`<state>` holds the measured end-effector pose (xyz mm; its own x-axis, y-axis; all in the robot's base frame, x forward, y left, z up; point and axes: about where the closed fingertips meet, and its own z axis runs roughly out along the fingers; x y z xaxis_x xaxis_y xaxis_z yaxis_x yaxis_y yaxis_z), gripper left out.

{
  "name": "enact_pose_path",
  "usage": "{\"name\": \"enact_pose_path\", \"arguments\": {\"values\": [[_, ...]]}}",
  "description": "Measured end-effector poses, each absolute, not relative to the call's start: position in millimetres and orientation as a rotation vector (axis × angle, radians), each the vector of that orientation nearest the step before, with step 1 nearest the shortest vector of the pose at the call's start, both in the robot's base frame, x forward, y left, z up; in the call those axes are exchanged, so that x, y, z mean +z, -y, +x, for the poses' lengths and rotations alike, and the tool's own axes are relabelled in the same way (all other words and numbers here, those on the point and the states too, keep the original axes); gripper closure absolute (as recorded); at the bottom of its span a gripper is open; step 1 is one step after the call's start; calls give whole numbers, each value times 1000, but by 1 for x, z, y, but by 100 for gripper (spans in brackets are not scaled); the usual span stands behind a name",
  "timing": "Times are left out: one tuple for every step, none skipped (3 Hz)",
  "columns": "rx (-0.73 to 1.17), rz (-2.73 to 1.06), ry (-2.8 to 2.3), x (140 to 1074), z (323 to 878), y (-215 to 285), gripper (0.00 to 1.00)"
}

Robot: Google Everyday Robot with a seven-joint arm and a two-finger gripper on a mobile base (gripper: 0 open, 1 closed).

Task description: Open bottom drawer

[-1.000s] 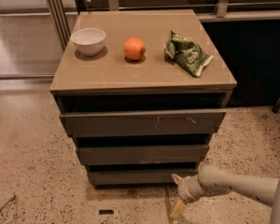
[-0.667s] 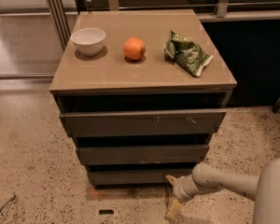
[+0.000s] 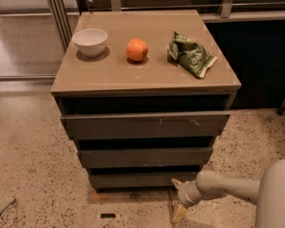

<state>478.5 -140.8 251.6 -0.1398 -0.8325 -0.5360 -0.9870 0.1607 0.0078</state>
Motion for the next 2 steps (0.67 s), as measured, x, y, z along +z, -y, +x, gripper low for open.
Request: {"name": "enact_pose_path", "arguments": {"values": [[374,-1752,-1980,235,494,156,0],[283,-1779,-1919,221,512,164,0]]}}
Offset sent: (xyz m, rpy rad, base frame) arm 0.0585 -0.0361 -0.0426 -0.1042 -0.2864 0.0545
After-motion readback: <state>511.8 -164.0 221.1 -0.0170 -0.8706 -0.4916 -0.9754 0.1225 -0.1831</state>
